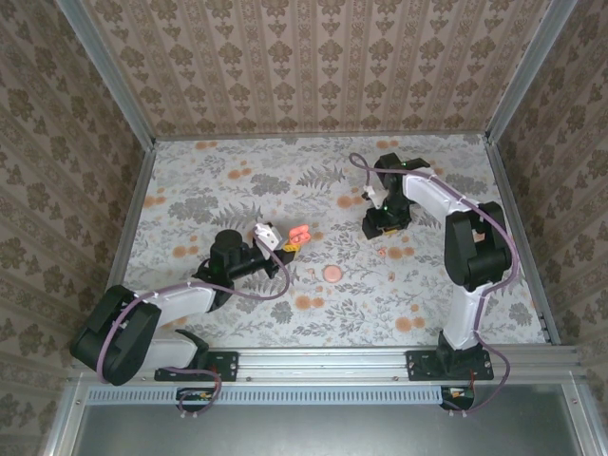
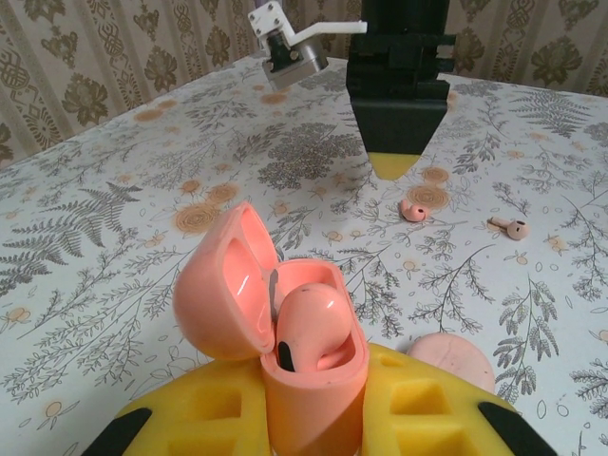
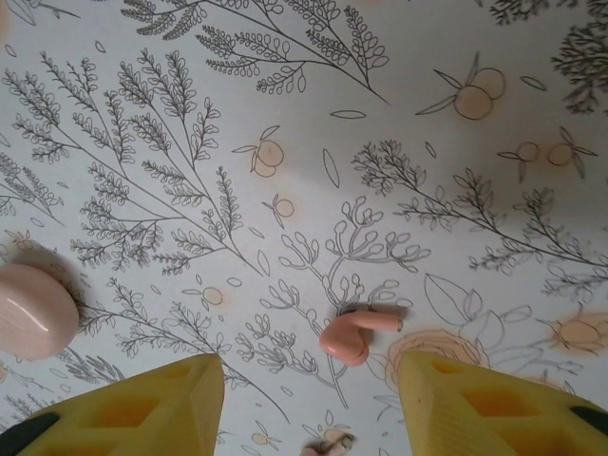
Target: Insert wireless bluetooth earbuds into charging case
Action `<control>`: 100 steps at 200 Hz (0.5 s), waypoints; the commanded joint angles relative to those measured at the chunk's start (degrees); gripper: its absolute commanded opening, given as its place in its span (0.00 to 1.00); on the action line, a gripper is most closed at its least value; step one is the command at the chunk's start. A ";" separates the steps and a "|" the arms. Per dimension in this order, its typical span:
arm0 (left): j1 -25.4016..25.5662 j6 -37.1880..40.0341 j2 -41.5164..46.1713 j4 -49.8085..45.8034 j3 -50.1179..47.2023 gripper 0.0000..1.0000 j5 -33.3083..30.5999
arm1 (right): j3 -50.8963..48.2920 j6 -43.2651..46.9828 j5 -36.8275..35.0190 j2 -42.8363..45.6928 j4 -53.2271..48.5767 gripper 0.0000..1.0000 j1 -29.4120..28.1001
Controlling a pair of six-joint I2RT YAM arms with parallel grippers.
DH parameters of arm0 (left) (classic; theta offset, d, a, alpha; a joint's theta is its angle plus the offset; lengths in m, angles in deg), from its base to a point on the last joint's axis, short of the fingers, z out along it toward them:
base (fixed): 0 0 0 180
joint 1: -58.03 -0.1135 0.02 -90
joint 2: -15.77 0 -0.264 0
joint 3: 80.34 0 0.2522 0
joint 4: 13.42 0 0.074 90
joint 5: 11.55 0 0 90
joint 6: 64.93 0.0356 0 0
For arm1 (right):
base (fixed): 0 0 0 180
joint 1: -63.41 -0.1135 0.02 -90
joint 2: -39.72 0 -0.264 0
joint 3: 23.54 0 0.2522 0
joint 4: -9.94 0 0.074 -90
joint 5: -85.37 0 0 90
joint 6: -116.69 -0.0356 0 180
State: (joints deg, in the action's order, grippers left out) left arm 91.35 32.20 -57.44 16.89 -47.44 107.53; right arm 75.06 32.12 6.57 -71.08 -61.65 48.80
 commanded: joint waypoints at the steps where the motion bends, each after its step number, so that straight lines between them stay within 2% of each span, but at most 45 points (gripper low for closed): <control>1: -0.19 -0.46 1.56 1.28 -0.50 0.18 0.63 | 1.28 0.64 2.10 -3.02 -1.14 0.53 0.26; 100: -0.19 -0.02 1.67 0.29 -0.24 0.18 0.65 | -1.49 0.90 2.07 -6.27 -0.02 0.53 0.30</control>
State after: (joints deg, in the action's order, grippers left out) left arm 91.35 32.20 -56.80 16.87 -47.44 107.55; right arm 74.84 32.36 7.99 -76.00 -61.17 48.80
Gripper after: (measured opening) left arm 0.192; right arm 0.531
